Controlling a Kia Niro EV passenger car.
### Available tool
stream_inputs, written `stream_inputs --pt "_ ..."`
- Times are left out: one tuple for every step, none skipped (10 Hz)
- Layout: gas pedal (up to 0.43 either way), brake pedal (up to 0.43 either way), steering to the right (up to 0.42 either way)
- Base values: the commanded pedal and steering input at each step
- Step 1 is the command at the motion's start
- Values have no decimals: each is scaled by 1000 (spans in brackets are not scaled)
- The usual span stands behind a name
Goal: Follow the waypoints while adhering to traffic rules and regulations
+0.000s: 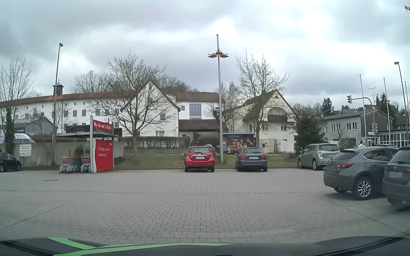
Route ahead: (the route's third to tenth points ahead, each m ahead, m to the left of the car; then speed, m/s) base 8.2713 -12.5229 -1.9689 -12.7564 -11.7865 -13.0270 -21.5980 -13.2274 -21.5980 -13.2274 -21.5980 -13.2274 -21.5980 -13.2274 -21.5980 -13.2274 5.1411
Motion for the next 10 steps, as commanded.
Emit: stream_inputs --pt "0 55 2" --pt "0 79 4" --pt "0 116 4" --pt "0 122 7" --pt "0 122 16" --pt "0 122 29" --pt "0 122 45" --pt "0 128 67" --pt "0 134 92" --pt "0 134 125"
